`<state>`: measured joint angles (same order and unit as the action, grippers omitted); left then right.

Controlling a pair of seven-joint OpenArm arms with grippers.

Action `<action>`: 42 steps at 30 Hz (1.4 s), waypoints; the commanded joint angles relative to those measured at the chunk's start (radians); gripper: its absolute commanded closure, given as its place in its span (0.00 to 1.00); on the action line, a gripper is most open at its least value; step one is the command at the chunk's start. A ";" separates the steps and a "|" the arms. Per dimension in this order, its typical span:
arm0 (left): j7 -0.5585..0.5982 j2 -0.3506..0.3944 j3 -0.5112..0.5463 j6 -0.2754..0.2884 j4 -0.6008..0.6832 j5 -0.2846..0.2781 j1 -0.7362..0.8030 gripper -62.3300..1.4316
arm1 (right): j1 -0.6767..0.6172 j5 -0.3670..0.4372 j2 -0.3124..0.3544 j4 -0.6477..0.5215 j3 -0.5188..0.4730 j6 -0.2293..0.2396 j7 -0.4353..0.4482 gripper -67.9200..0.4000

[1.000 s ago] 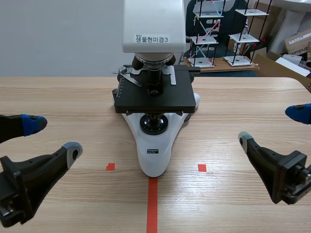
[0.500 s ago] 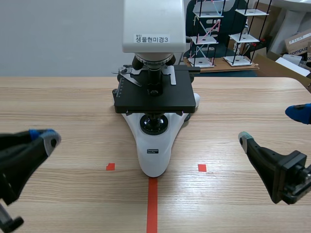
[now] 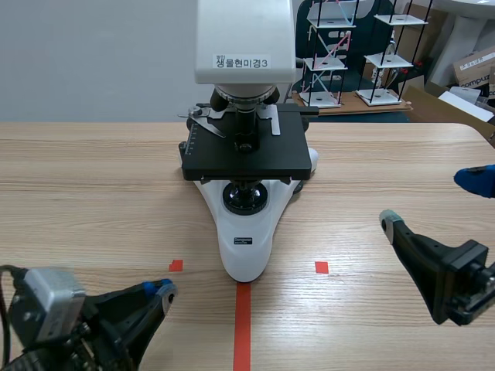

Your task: Point at the diaphragm

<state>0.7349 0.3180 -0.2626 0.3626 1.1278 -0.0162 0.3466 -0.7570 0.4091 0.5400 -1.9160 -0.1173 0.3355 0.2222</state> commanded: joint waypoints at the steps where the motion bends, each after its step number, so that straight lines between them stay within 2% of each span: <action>1: 0.040 -0.011 -0.007 -0.002 0.009 0.010 -0.025 0.95 | 0.006 0.010 0.000 -0.012 -0.007 -0.003 0.008 0.11; 6: 0.082 -0.063 -0.056 -0.017 -0.094 0.012 -0.125 0.95 | 0.006 0.010 0.000 -0.012 -0.007 -0.003 0.008 0.11; 9: 0.099 -0.092 -0.080 -0.035 -0.159 0.036 -0.179 0.95 | 0.006 0.010 0.000 -0.012 -0.007 -0.003 0.008 0.11; 12: 0.158 -0.112 -0.102 -0.048 -0.220 0.063 -0.219 0.95 | 0.006 0.010 0.000 -0.012 -0.007 -0.003 0.008 0.11; 14: 0.188 -0.126 -0.109 -0.080 -0.258 0.066 -0.243 0.95 | 0.006 0.010 0.000 -0.012 -0.007 -0.003 0.008 0.11; 17: 0.226 -0.145 -0.108 -0.088 -0.302 0.065 -0.269 0.95 | 0.006 0.010 0.000 -0.012 -0.007 -0.003 0.008 0.11; 28: 0.264 -0.193 -0.108 -0.123 -0.317 0.088 -0.284 0.95 | 0.006 0.010 0.000 -0.012 -0.007 -0.003 0.008 0.11; 32: 0.267 -0.196 -0.108 -0.151 -0.317 0.088 -0.287 0.95 | 0.006 0.010 0.000 -0.012 -0.007 -0.003 0.008 0.11; 42: 0.297 -0.196 -0.108 -0.164 -0.317 0.088 -0.300 0.95 | 0.006 0.010 0.000 -0.012 -0.007 -0.003 0.008 0.11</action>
<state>1.0248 0.1272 -0.3763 0.2008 0.7834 0.0780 0.0502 -0.7570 0.4095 0.5400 -1.9160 -0.1173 0.3355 0.2218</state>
